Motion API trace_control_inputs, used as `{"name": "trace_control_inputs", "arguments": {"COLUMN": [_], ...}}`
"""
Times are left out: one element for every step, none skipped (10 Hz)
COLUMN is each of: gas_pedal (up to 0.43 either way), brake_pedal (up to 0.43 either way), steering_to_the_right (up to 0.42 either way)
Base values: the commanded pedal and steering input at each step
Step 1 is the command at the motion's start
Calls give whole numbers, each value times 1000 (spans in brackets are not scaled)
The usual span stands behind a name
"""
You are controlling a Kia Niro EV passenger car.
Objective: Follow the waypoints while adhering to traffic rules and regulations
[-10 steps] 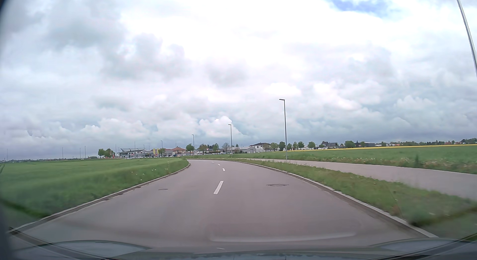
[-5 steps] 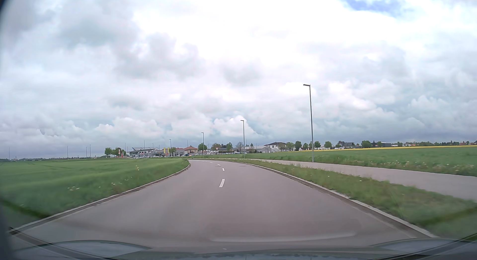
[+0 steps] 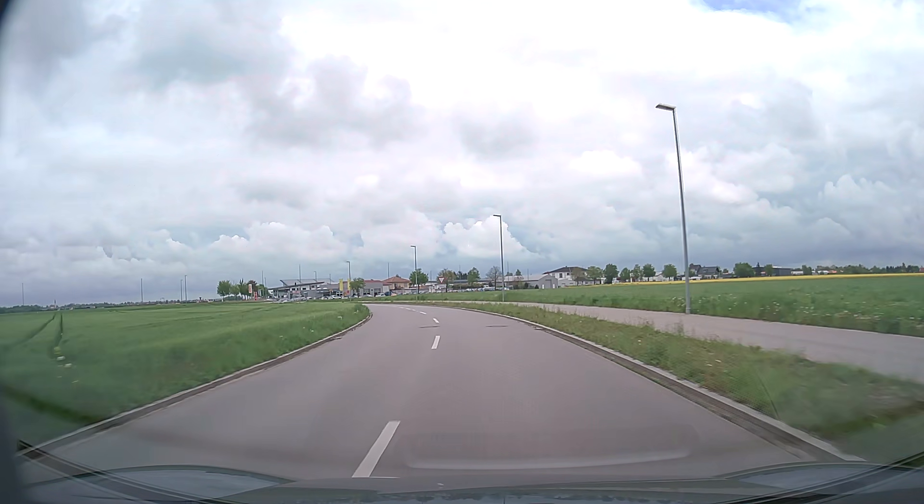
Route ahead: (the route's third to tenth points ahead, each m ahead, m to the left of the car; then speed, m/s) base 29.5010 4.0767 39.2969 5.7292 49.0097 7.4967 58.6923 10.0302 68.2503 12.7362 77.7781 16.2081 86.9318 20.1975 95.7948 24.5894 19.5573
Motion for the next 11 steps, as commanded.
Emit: {"name": "trace_control_inputs", "arguments": {"gas_pedal": [169, 169, 169, 157, 110, 98, 98, 87, 79, 79, 79], "brake_pedal": [12, 12, 12, 12, 12, 12, 12, 12, 12, 12, 12], "steering_to_the_right": [-32, -32, -32, -32, -31, -30, -26, -23, -23, -25, -27]}}
